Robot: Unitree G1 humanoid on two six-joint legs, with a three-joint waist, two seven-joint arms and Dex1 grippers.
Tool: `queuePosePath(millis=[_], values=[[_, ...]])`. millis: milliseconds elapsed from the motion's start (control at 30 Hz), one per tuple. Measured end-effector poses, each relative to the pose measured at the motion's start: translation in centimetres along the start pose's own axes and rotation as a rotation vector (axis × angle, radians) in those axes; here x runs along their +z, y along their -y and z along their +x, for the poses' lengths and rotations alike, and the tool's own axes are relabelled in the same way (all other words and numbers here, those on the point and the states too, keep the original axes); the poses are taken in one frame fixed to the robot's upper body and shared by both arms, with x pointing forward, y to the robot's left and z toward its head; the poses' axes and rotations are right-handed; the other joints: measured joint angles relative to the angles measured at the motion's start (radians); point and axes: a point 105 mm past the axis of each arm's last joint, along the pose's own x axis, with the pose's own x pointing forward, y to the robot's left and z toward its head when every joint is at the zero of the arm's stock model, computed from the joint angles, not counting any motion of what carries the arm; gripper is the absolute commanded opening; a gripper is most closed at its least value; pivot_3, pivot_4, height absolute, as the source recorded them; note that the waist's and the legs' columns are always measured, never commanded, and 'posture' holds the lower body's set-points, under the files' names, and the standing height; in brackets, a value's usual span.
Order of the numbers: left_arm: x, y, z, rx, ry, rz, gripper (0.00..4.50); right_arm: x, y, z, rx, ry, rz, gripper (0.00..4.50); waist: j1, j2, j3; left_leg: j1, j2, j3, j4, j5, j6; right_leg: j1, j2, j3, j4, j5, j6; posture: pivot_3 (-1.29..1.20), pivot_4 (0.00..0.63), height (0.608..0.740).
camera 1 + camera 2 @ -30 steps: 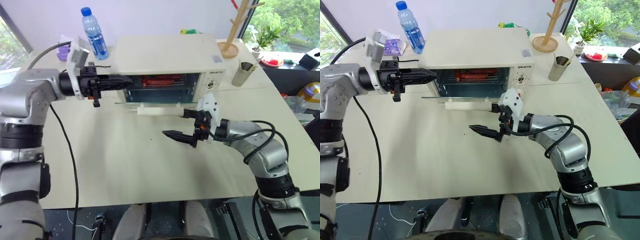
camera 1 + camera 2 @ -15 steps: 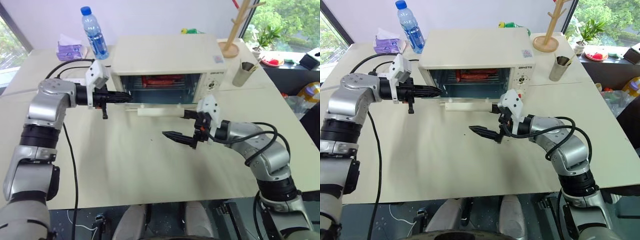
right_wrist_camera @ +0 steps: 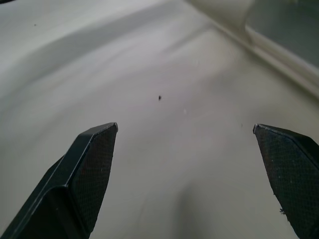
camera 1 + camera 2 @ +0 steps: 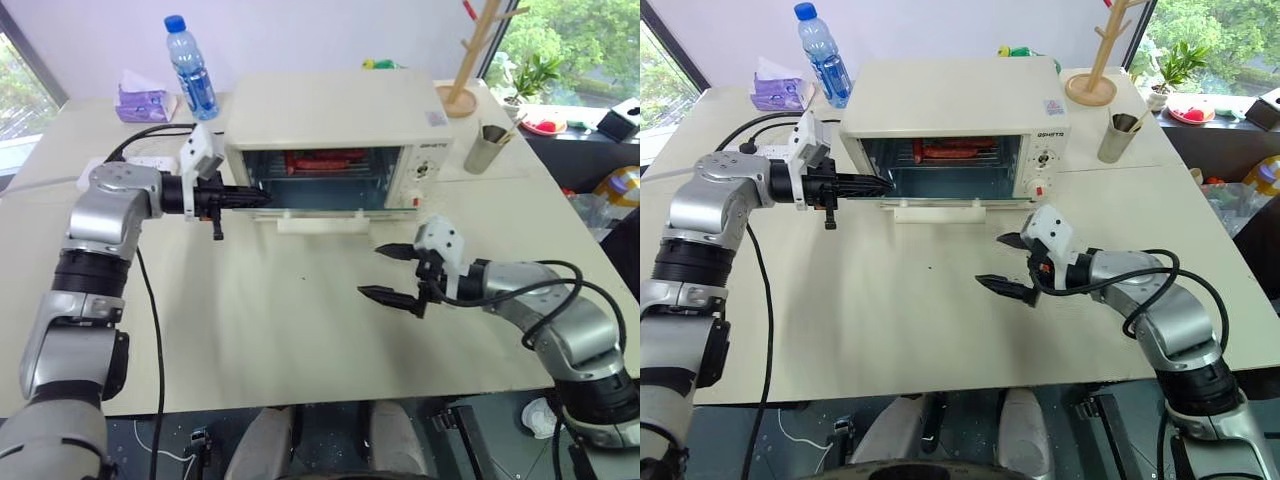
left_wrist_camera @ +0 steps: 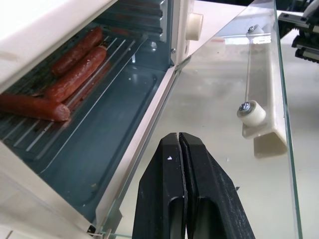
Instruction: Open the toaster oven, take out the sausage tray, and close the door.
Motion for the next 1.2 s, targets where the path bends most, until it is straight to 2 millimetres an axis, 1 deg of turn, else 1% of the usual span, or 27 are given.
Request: queuePosePath(millis=[100, 200, 267, 333, 433, 600, 733, 833, 967, 1067, 1133, 1200], values=[[-0.2, 0.2, 0.1, -0.002, 0.003, -0.002, 0.04, 0.5, -0.9, -2.1, 0.035, -0.007, 0.003, 4.5, 0.003, 0.0, 0.0, -0.001, 0.0, 0.0, 0.003, -0.002, 0.002, 0.001, 0.0, 0.0, 0.0, 0.0, 0.0, 0.0, 0.15, 0.739], [-1.1, 0.7, 0.1, -0.007, -0.008, -0.022, 0.04, 1.8, -1.1, -4.1, 0.031, 0.028, 0.001, 4.5, 0.0, 0.0, 0.0, -0.001, 0.0, 0.001, 0.007, -0.003, 0.005, 0.003, 0.0, 0.0, 0.0, 0.001, 0.001, 0.0, 0.15, 0.739], [-1.9, 1.1, 0.2, -0.011, -0.015, -0.047, 0.04, 2.8, -1.1, -5.2, 0.021, 0.075, 0.024, 4.5, 0.002, 0.0, 0.0, -0.001, 0.0, 0.002, 0.007, -0.003, 0.005, 0.003, -0.001, 0.0, -0.001, 0.001, 0.001, 0.0, 0.15, 0.739], [-2.8, 1.7, 0.2, -0.011, -0.021, -0.074, 0.04, 3.4, -0.7, -6.4, -0.013, 0.082, 0.023, 4.5, 0.005, 0.0, 0.0, -0.001, 0.0, 0.002, 0.007, -0.003, 0.005, 0.004, -0.001, 0.001, -0.001, 0.001, 0.002, 0.0, 0.15, 0.739], [-4.0, 2.4, 0.3, -0.012, -0.029, -0.114, 0.04, 3.8, -0.2, -7.8, -0.058, 0.064, 0.011, 4.5, 0.007, 0.0, 0.0, -0.001, 0.0, 0.003, 0.008, -0.003, 0.005, 0.004, -0.001, 0.001, -0.002, 0.001, 0.002, 0.0, 0.15, 0.739], [-5.3, 3.7, 1.1, -0.013, -0.029, -0.152, 0.04, 3.8, 1.0, -8.7, -0.11, 0.051, 0.018, 4.5, 0.008, 0.0, 0.0, -0.001, 0.0, 0.004, 0.008, -0.004, 0.006, 0.004, -0.001, 0.001, -0.002, 0.001, 0.002, 0.0, 0.15, 0.739], [-7.9, 4.6, 1.5, -0.007, -0.082, -0.187, 0.04, 4.1, 1.8, -9.0, -0.142, 0.066, 0.019, 4.5, 0.006, 0.0, 0.0, -0.001, 0.001, 0.006, 0.008, -0.004, 0.007, 0.003, -0.001, 0.002, -0.002, 0.001, 0.002, 0.0, 0.15, 0.739], [-8.2, 4.3, 1.7, 0.016, -0.083, -0.157, 0.04, 4.4, 2.0, -9.0, -0.15, 0.075, 0.007, 4.5, 0.01, 0.0, 0.0, -0.001, 0.001, 0.006, 0.008, -0.004, 0.007, 0.004, -0.002, 0.002, -0.003, 0.001, 0.002, 0.0, 0.15, 0.739], [-8.3, 3.9, 1.7, 0.046, -0.085, -0.114, 0.04, 4.3, 2.1, -8.8, -0.159, 0.071, 0.007, 4.5, 0.021, 0.0, 0.0, -0.001, 0.001, 0.007, 0.008, -0.004, 0.007, 0.004, -0.002, 0.002, -0.003, 0.001, 0.002, 0.0, 0.15, 0.739], [-8.2, 3.7, 1.5, 0.054, -0.079, -0.136, 0.75, 4.4, 2.3, -8.5, -0.165, 0.075, -0.003, 4.5, 0.025, 0.0, 0.0, -0.001, 0.001, 0.007, 0.008, -0.004, 0.007, 0.003, -0.001, 0.003, -0.003, 0.001, 0.002, 0.0, 0.15, 0.739], [-7.6, 3.8, 0.7, 0.051, -0.05, -0.201, 1.74, 4.6, 2.4, -8.1, -0.17, 0.079, -0.017, 4.5, 0.024, 0.0, 0.0, -0.002, 0.001, 0.007, 0.008, -0.004, 0.007, 0.001, -0.001, 0.003, -0.003, 0.001, 0.002, 0.0, 0.15, 0.739], [-5.9, 3.6, -0.6, 0.066, 0.0, -0.232, 2.77, 4.8, 2.6, -7.6, -0.179, 0.087, -0.037, 4.5, 0.024, 0.0, 0.0, -0.003, 0.001, 0.007, 0.008, -0.005, 0.007, 0.0, -0.001, 0.003, -0.003, 0.001, 0.002, 0.0, 0.15, 0.739]])
